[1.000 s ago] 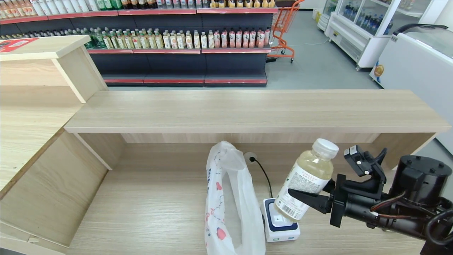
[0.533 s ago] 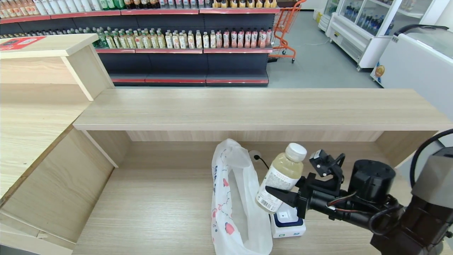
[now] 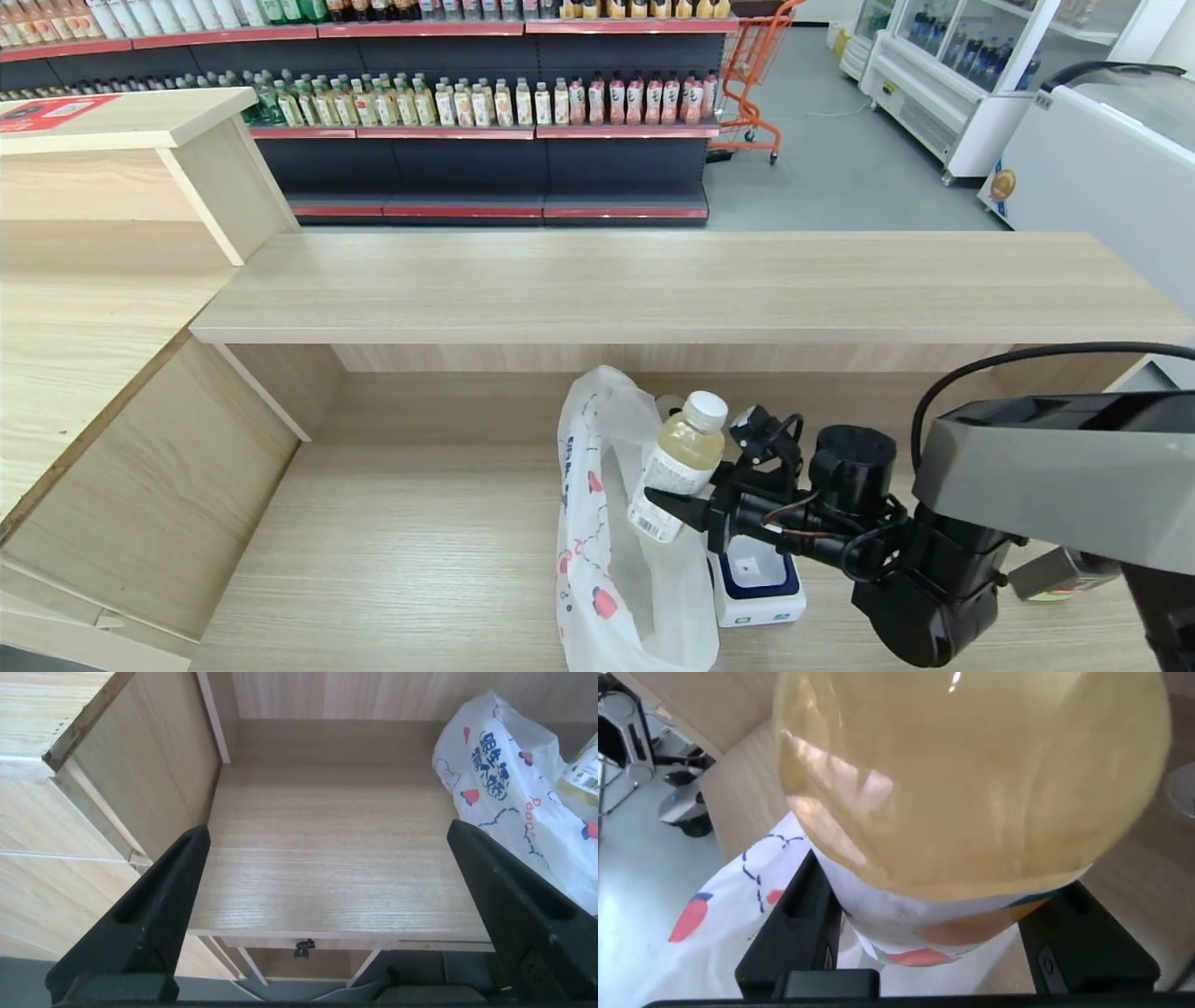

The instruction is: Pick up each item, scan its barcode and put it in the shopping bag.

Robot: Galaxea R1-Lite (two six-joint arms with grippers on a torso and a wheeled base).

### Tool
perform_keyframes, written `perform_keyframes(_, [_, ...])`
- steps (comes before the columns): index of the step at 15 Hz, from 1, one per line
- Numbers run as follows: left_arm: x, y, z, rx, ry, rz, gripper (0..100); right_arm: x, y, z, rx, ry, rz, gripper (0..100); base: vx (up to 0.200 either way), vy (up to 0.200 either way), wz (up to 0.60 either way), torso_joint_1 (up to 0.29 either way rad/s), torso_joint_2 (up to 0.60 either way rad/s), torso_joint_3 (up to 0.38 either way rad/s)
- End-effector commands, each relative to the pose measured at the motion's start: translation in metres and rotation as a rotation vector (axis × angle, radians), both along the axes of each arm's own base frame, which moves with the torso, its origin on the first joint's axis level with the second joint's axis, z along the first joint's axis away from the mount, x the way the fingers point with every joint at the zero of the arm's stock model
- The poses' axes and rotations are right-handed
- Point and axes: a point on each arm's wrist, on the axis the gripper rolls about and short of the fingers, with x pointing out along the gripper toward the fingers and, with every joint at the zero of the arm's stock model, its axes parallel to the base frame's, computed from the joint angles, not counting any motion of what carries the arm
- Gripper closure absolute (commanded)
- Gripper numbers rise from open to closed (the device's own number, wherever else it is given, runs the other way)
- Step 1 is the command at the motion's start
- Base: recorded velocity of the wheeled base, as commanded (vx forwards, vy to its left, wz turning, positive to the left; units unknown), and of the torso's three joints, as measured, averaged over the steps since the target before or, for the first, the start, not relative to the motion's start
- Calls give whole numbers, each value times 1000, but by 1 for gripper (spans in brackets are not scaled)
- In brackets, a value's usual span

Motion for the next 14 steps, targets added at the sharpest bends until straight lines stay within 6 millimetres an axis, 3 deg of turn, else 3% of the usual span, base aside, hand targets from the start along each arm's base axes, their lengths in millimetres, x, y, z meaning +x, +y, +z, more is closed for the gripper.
perform_keyframes(1, [0, 0, 0, 0, 0, 0, 0, 6, 14, -22, -14, 21, 24, 100, 0, 0, 0, 0, 0, 0])
perform_keyframes(6, [0, 0, 0, 0, 0, 0, 0, 31, 31, -45, -49, -107, 39, 100, 0, 0, 0, 0, 0, 0])
perform_keyframes(14, [0, 0, 0, 0, 0, -1, 0, 46, 41, -67, -64, -156, 43, 100, 0, 0, 0, 0, 0, 0])
